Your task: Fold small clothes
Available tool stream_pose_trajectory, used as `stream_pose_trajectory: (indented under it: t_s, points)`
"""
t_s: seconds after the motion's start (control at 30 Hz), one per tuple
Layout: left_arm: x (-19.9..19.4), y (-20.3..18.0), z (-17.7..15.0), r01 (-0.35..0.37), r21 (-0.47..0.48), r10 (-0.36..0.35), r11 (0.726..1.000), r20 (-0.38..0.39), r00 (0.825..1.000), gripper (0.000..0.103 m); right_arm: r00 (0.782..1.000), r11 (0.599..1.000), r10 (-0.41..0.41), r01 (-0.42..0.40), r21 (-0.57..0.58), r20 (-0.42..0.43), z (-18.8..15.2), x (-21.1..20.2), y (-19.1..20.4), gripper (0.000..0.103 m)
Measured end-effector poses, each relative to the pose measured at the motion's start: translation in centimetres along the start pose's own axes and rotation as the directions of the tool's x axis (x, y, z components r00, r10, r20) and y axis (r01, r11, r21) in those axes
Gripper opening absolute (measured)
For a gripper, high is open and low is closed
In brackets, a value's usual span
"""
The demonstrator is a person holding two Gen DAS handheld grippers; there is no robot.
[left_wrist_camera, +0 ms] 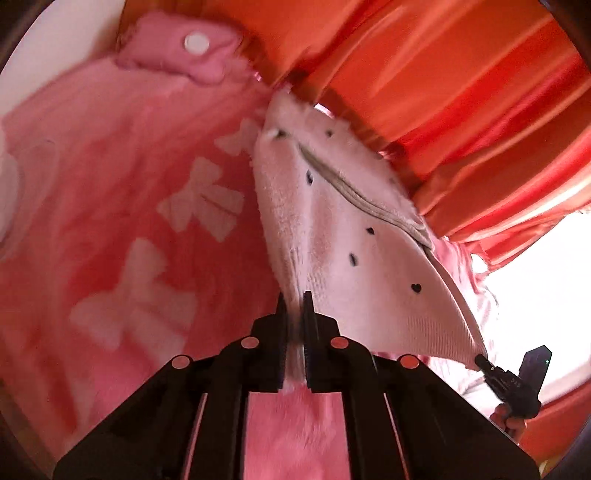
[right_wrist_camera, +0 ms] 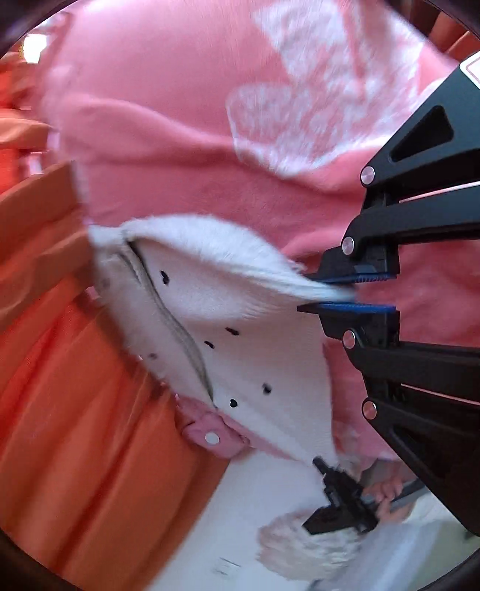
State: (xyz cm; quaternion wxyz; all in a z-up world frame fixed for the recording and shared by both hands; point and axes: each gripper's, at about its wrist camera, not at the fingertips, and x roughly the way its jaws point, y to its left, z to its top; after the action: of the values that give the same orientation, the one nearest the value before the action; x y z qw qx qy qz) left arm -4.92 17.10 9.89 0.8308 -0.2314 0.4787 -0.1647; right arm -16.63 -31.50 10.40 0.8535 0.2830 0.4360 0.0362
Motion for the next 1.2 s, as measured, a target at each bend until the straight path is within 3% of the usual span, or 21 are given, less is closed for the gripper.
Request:
stream_pose_trajectory:
  t_s: [0.17, 0.27, 0.37, 0.47, 0.53, 0.63, 0.7, 0.8, 0.97, 1.07, 1.2]
  points:
    - [-3.8, 0.7, -6.0, 0.020, 0.035, -0.019, 0.999, -0.039, 0.999, 0.006, 0.999, 0.998, -0.046, 0.047, 0.033, -0.029, -6.4, -4.7, -2.9, 0.007]
    - [-5.3, 1.4, -11.1, 0.049, -0.019, -0.050, 0.999, -0.103, 0.993, 0.006, 0.995, 0.997, -0.049, 0.053, 0.054, -0.085, -10.0, -5.6, -3.7, 0.007]
    - [-7.3, 0.9, -12.7, 0.081, -0.073, -0.087, 0.994, -0.086, 0.992, 0.006, 0.997, 0.998, -0.044, 0.047, 0.034, -0.065, -11.1, -8.1, -3.0, 0.007]
    - [-9.2, -1.7, -9.2, 0.132, -0.027, -0.131, 0.991, 0.014, 0.991, 0.006, 0.997, 1.000, 0.000, 0.002, -0.025, 0.073, -7.6, -10.3, -1.1, 0.007]
    - [-9.1, -3.4, -5.3, 0.144, 0.043, -0.147, 0.989, 0.083, 0.986, 0.006, 0.982, 0.997, 0.047, -0.034, -0.076, 0.182, -3.9, -10.9, -0.3, 0.007]
    - [-6.4, -5.2, 2.7, 0.123, 0.103, -0.144, 0.987, 0.228, 0.963, 0.006, 0.938, 0.993, 0.088, -0.056, -0.104, 0.336, 4.1, -7.9, 0.0, 0.007]
    - [-2.7, -5.4, 7.2, 0.111, 0.079, -0.129, 0.991, 0.274, 0.953, 0.006, 0.925, 0.996, 0.083, -0.069, -0.052, 0.370, 8.2, -4.3, -1.1, 0.007]
    - [5.1, -4.8, 12.3, 0.015, 0.033, -0.024, 0.999, 0.296, 0.955, 0.006, 0.937, 0.994, 0.037, -0.071, 0.086, 0.349, 13.5, 3.7, -3.5, 0.007]
    - [15.3, -2.7, 14.8, -0.102, -0.018, 0.104, 0.995, 0.231, 0.967, 0.006, 0.972, 0.979, -0.086, 0.041, 0.200, 0.221, 17.8, 15.7, -6.1, 0.007]
    - [18.8, -0.9, 15.6, -0.138, -0.039, 0.143, 0.990, 0.168, 0.975, 0.006, 0.969, 0.978, -0.174, 0.148, 0.150, 0.175, 18.2, 18.9, -6.1, 0.008]
    - [20.0, 0.1, 15.7, -0.133, -0.046, 0.138, 0.990, 0.152, 0.979, 0.007, 0.979, 0.978, -0.121, 0.090, 0.190, 0.161, 18.4, 19.2, -7.2, 0.012]
